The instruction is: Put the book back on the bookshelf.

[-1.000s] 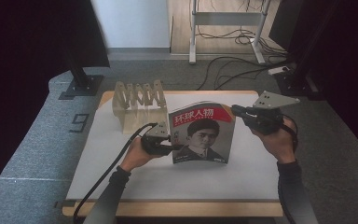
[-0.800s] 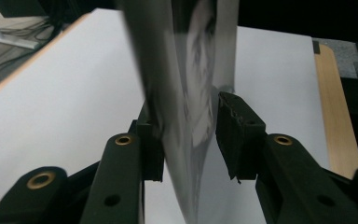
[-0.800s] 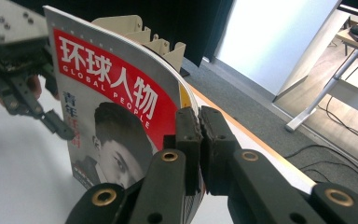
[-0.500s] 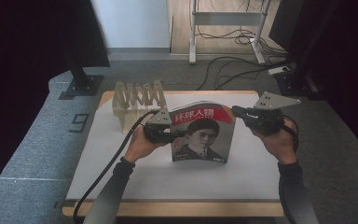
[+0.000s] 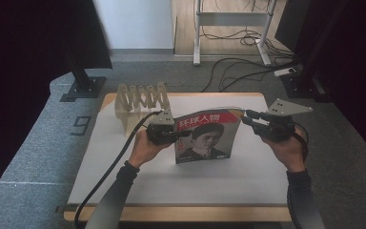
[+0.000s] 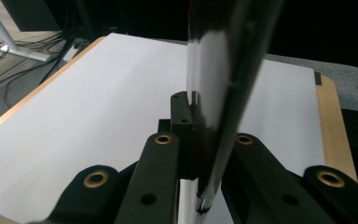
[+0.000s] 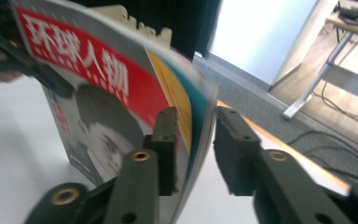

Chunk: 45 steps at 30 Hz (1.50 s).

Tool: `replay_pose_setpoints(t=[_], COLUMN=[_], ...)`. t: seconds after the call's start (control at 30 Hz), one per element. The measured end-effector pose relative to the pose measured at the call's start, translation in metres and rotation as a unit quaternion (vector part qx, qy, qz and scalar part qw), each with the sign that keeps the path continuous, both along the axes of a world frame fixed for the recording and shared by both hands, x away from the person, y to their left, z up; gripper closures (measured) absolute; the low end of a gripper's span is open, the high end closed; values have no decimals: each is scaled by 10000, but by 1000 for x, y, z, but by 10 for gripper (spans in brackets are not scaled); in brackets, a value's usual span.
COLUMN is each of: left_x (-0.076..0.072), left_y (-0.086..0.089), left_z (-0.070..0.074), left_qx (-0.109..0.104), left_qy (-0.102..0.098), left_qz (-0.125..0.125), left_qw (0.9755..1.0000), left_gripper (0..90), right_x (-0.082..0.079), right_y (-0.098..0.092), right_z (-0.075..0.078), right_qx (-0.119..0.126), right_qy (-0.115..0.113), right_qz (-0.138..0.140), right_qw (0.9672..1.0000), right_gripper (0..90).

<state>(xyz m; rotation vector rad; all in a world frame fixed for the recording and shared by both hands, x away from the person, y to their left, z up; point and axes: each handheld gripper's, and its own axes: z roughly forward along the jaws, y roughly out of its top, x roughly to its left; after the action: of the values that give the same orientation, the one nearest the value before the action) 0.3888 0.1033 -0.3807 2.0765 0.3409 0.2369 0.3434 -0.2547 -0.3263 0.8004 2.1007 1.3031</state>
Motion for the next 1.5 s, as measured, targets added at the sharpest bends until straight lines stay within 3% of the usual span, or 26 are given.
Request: replay_pose_setpoints(t=[0.13, 0.4, 0.6, 1.2, 1.5], left_x=[-1, -1, 0, -8, -12], left_y=[3, 14, 24, 56, 79], left_z=[2, 4, 6, 22, 32], left_qx=[78, 94, 49, -79, -199], left_qy=[-34, 30, 124, 187, 163], left_qz=[-12, 204, 349, 791, 1192], left_qw=[10000, 9997, 9993, 9967, 9925], left_gripper=[865, 867, 868, 871, 872], right_x=[2, 3, 0, -11, -9], right_y=[-8, -19, -25, -15, -15], right_z=[-21, -60, -89, -168, -193], right_qx=[-135, -235, -100, -276, -398], right_qy=[108, 402, 588, 1123, 1340], right_qz=[-175, -526, -652, -911, -960], right_qw=[9997, 9975, 9961, 9891, 9855], right_gripper=[492, 257, 154, 6, 0])
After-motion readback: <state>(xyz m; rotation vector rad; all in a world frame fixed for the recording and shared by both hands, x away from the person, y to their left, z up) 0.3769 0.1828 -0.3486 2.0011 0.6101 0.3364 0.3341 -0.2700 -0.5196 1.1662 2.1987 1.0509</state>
